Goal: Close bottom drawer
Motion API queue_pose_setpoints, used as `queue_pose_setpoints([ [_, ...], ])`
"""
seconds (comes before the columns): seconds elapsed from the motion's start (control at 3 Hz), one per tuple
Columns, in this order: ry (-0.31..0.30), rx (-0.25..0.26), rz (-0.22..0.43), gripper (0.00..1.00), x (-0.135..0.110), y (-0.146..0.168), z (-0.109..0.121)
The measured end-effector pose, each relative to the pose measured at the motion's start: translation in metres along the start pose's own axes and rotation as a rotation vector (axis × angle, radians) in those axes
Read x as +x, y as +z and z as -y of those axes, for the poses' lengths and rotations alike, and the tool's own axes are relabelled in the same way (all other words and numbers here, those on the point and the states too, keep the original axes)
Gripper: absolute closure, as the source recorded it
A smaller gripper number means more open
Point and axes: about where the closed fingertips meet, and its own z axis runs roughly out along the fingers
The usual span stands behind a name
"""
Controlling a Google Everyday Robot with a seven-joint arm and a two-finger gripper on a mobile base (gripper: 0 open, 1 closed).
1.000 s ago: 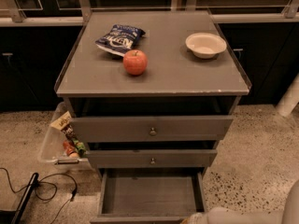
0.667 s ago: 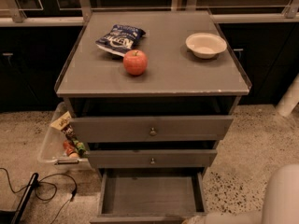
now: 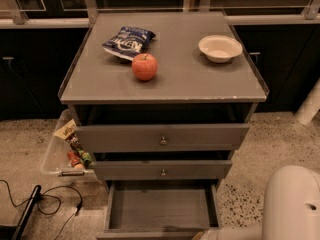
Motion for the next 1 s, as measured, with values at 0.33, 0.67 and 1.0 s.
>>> queue_pose_setpoints([
  [0.33,0.000,0.000,0.000,0.58,0.0000,0.0000,0.0000],
  [0.67,0.000,0.000,0.000,0.35,0.0000,0.0000,0.0000],
  [1.0,-0.003,-0.013,0.013,0.12,-0.0008,0.0031,-0.0024],
])
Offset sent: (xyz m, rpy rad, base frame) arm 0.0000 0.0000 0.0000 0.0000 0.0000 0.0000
